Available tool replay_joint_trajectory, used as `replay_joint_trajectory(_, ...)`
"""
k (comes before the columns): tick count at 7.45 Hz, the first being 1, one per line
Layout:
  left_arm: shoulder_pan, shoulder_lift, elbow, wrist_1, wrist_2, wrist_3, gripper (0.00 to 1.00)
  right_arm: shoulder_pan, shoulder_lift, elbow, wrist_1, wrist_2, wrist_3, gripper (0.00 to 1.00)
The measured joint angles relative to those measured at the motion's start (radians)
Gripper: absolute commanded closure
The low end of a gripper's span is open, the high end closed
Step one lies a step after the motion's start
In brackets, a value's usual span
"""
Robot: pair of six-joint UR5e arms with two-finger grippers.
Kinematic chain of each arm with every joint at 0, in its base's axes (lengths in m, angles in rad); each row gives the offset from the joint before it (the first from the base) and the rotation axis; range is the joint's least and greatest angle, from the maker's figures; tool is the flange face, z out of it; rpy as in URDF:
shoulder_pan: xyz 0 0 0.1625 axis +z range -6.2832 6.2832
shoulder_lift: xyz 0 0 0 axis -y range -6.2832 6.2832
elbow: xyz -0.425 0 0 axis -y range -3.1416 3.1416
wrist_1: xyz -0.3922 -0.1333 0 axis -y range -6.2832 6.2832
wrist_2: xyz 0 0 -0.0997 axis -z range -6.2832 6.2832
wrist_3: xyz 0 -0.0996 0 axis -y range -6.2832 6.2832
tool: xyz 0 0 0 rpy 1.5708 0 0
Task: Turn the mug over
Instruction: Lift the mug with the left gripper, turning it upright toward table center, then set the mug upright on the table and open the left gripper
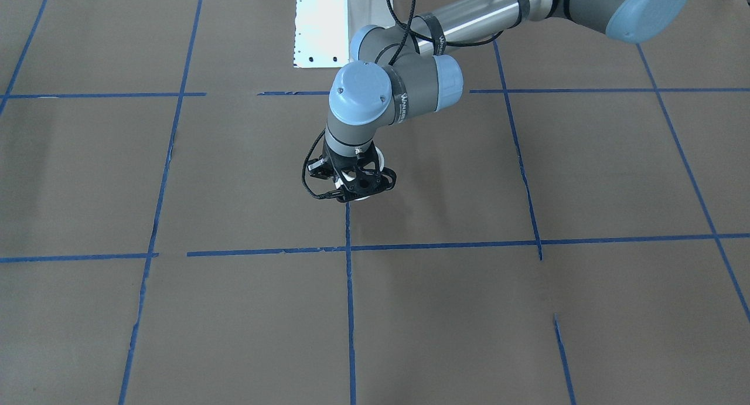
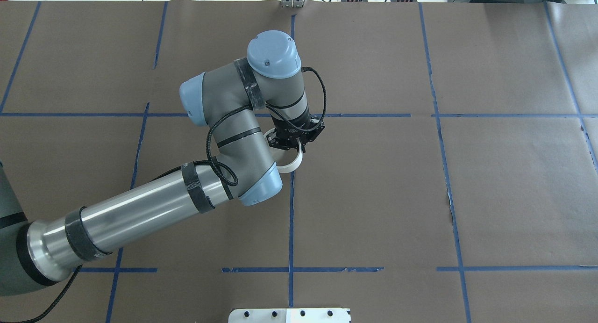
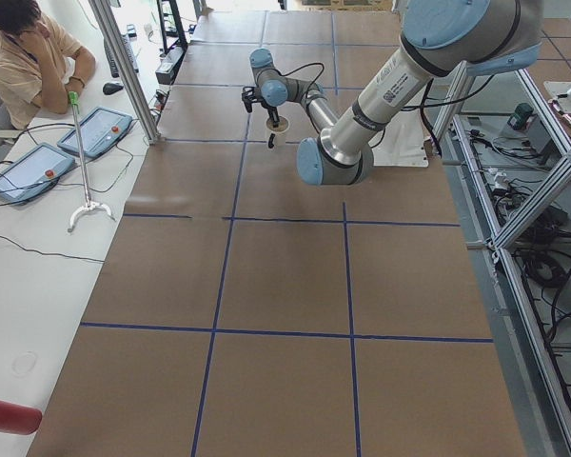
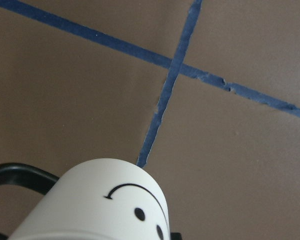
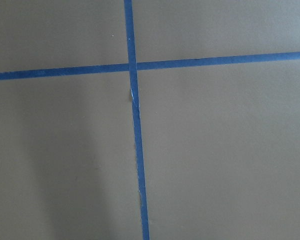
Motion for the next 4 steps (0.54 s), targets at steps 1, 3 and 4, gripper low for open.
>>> replay_joint_trajectory(1, 0.009, -0.002, 0.008, 0.0, 0.0, 0.006, 0.25, 0.0, 0.0, 0.0, 0.0, 0.0, 0.0, 0.0)
replay_joint_trajectory(3, 0.015, -0.001, -0.005, 0.002, 0.01, 0.01, 0.0, 0.0, 0.0, 0.0, 0.0, 0.0, 0.0, 0.0)
replay_joint_trajectory(4, 0.008, 0.004, -0.038, 0.02, 0.02, 0.023, 0.0, 0.0, 0.0, 0.0, 0.0, 0.0, 0.0, 0.0)
